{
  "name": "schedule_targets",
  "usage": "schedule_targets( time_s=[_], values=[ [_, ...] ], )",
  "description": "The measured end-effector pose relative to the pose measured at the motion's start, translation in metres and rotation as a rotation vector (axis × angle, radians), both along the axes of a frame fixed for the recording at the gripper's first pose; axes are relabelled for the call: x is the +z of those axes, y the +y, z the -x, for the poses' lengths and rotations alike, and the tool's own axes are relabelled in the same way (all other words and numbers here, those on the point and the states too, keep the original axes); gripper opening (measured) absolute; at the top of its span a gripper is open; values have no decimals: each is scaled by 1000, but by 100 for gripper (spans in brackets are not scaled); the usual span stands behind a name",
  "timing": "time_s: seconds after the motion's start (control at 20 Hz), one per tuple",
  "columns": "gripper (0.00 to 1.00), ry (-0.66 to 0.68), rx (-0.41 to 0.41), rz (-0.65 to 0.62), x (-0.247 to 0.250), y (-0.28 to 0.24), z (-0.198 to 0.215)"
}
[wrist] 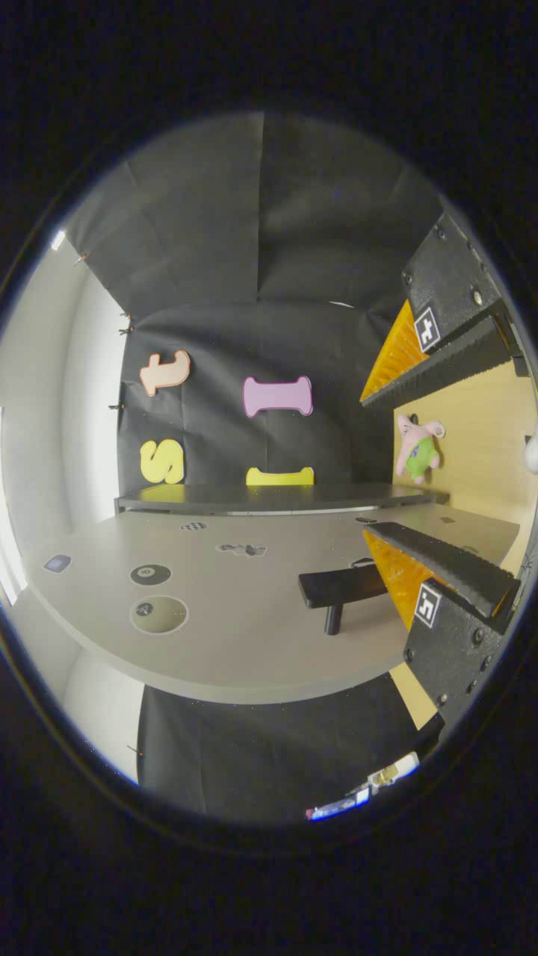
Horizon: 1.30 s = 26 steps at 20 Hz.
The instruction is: Open the shoe cabinet door, grab the shoes and put them into the shoe cabinet, then close the shoe cabinet door.
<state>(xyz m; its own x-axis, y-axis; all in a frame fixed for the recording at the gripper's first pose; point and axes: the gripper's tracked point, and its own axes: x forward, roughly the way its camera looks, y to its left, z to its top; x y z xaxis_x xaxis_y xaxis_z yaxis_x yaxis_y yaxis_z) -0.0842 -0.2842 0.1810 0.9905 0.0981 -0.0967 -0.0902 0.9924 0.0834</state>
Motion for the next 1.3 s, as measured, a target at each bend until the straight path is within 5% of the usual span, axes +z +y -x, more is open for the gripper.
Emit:
schedule_targets(
  time_s=[0.75, 1.3],
  values=[
    [94, 14, -23, 22, 6, 114, 9],
    [97, 6, -20, 27, 10, 254, -42]
  ],
)
